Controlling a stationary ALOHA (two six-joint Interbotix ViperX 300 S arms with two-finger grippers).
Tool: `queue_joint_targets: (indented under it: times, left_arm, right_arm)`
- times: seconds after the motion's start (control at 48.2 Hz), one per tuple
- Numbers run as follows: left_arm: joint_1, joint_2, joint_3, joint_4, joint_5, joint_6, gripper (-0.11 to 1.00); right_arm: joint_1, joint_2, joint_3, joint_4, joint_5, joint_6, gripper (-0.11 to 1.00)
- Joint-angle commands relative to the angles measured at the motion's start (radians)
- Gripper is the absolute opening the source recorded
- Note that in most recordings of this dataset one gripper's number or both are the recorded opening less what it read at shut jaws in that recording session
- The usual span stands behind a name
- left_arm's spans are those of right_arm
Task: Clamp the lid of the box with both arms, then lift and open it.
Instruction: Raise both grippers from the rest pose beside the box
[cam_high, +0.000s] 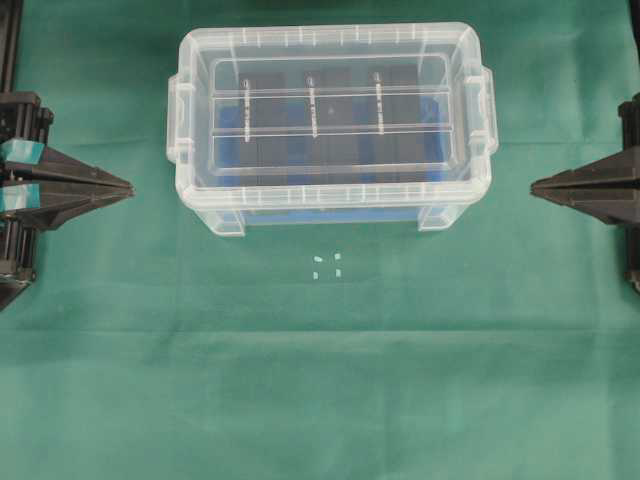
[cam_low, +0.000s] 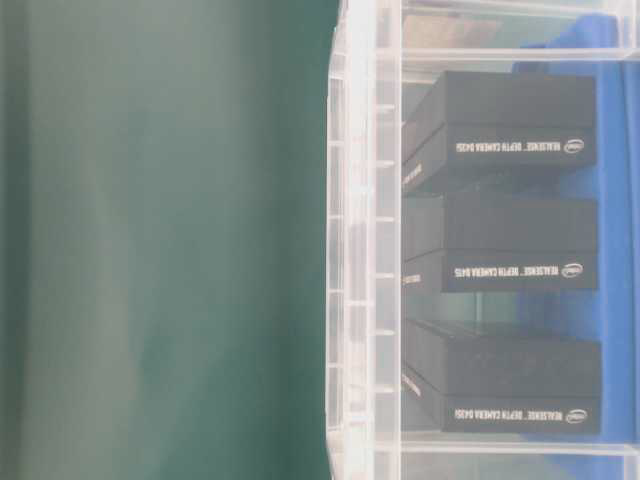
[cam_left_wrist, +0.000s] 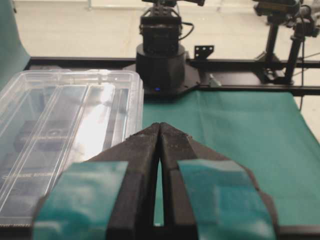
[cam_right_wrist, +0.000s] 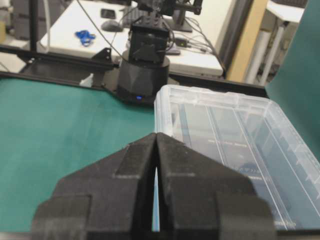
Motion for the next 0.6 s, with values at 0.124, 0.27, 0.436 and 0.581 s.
queue_joint_targets:
  times: [0.124, 0.27, 0.436, 0.581]
  left_arm:
    - [-0.038, 0.026, -0.046, 0.012, 0.014, 0.032, 0.01]
    - [-0.038, 0.035, -0.048, 0.012, 0.015, 0.032, 0.01]
    - [-0.011, 0.031, -0.054, 0.011, 0.025, 0.032, 0.01]
    - [0.051, 0.023, -0.069, 0.012, 0.077, 0.032, 0.01]
  right_arm:
    - [-0.005, 0.028, -0.043, 0.0, 0.015, 0.002, 0.0]
    - [-0.006, 0.054, -0.055, -0.002, 0.02, 0.0, 0.0]
    - [-0.04, 0.057, -0.064, -0.002, 0.023, -0.003, 0.0]
    - [-0.13, 0.06, -0.097, -0.005, 0.081, -0.009, 0.0]
